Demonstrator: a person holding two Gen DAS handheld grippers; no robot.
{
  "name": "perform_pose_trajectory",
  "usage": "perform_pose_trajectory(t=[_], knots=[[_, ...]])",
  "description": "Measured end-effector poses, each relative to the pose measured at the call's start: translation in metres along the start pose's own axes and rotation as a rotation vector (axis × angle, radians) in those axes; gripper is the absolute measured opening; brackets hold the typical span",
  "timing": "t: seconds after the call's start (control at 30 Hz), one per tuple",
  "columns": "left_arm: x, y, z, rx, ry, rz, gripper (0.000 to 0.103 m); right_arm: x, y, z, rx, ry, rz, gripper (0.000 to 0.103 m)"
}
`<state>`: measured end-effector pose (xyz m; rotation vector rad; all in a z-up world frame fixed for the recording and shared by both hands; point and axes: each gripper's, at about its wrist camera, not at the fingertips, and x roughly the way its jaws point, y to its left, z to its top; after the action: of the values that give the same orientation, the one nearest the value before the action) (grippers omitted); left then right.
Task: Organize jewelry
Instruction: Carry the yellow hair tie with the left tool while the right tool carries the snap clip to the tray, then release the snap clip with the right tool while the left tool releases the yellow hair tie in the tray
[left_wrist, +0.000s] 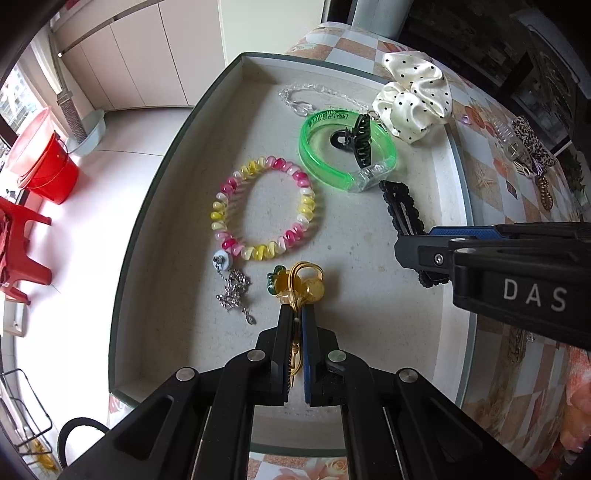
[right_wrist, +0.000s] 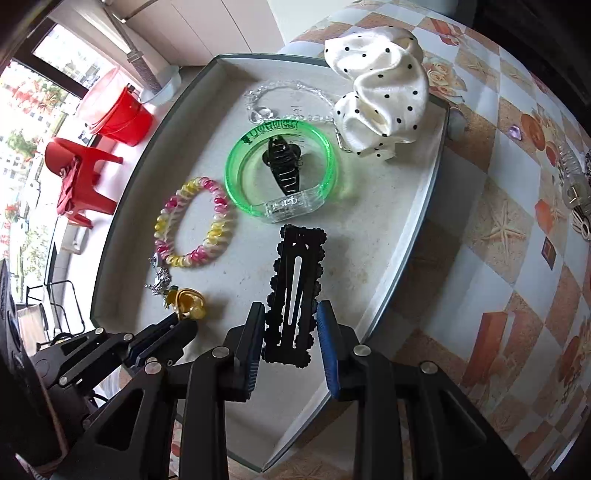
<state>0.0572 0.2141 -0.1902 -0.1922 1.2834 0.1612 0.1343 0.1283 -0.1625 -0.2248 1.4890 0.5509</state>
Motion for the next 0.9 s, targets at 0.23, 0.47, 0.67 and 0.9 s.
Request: perform_pose_trajectory(t=[0.23,0.47,0.67,0.9], knots=[[0.002,0.005,0.008,-0.013,-0.007,0.006,0.008,0.008,-0.006,0.016,0.04,-0.006,-0.009,0.032],[0.0,0.002,0.008,-0.008,-0.009,0.024,0.008,0.007,-0.007,0.017,0.042,-0.005,0.012,0.035],[-0.001,-0.001,0.005,-0.01,-0.003,0.035,0.008,-0.012,-0.015,0.011,0.06,-0.042,0.057,0.046],[-0.004,-0.004,0.003,-0.017,-0.006,0.049,0.008,-0.04,-0.028,-0.003,0.092,-0.098,0.08,0.048]])
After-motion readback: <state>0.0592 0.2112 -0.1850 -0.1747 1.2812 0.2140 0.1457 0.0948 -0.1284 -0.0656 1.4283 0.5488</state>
